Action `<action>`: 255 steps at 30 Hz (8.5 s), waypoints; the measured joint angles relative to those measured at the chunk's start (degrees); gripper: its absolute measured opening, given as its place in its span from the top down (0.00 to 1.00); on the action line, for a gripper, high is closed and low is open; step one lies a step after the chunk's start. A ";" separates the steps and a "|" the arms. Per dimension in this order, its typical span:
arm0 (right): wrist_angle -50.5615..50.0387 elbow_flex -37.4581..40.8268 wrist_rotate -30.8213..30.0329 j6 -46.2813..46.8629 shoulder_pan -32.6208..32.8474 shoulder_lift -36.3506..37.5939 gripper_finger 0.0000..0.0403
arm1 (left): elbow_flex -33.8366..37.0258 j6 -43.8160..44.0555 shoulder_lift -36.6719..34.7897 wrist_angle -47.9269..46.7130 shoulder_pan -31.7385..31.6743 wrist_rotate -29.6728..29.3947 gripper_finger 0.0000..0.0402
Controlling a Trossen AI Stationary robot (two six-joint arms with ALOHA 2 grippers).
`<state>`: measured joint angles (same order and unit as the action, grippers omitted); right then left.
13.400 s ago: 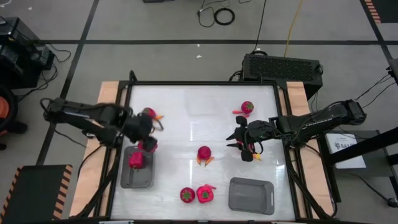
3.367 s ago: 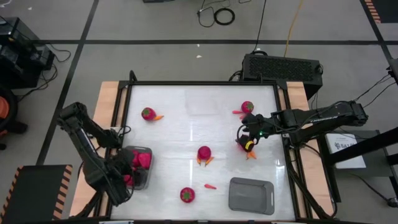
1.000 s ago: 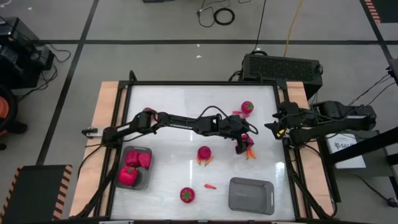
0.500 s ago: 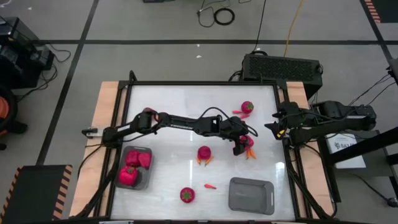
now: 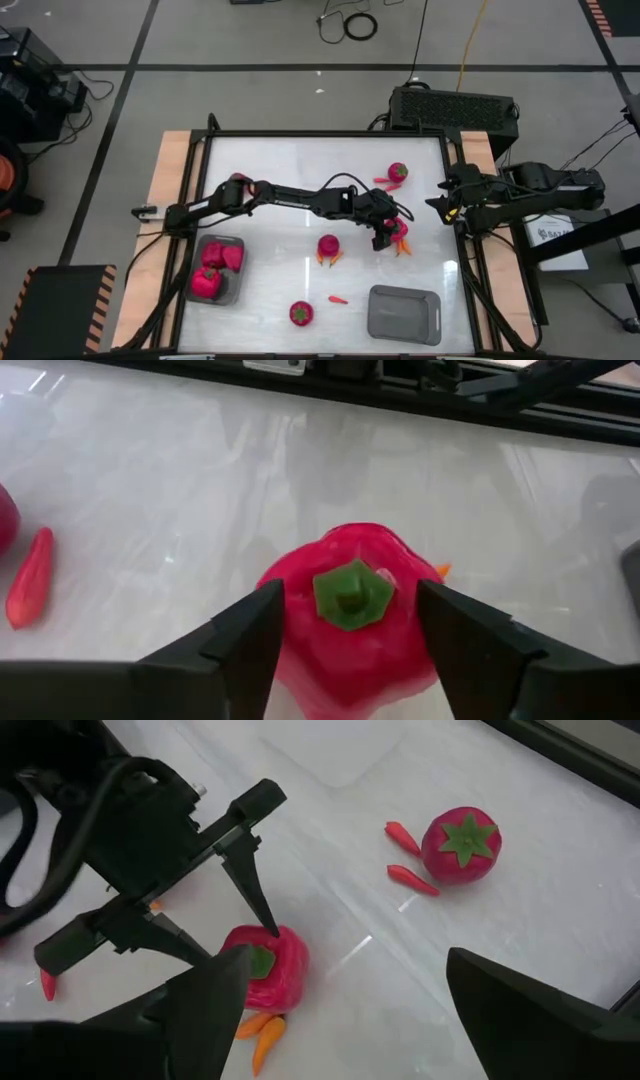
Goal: Sort produce into baskets
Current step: Put the bell pepper into the left black bin, then adjust the left black bin
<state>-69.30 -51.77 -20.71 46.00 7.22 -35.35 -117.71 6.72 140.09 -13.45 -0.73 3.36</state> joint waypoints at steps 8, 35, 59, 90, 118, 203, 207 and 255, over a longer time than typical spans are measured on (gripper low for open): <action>0.00 0.00 0.00 0.02 0.00 0.00 0.18 | 0.00 0.33 0.00 2.46 0.00 -0.02 0.47; 0.00 0.02 -0.46 -1.46 0.00 -0.02 0.18 | -0.04 4.87 1.75 6.01 1.18 -0.89 0.47; -0.02 0.02 1.27 1.03 0.00 -0.02 0.18 | -1.00 11.37 1.70 6.65 0.22 -2.01 0.94; 0.98 0.02 0.85 4.26 -0.02 -1.52 0.18 | 0.35 50.42 -33.03 -76.05 35.16 -20.73 0.95; 2.49 0.02 0.83 4.17 0.00 -7.98 0.18 | 41.17 109.76 -51.32 -71.42 48.13 -19.17 0.94; 5.03 0.02 1.51 7.11 -0.02 -8.70 0.18 | 51.52 58.74 -55.19 -43.70 17.38 -10.93 0.48; 4.95 0.02 1.51 7.14 0.00 -8.70 0.18 | 51.54 53.63 -52.32 -46.33 14.69 -6.29 0.48; 4.70 0.02 1.44 6.67 -0.01 -8.70 0.18 | 51.18 48.31 -50.18 -62.10 12.77 -5.12 0.48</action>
<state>-64.60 -51.75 -19.27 52.66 7.22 -44.05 -66.53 55.03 89.91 -75.55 12.04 -1.76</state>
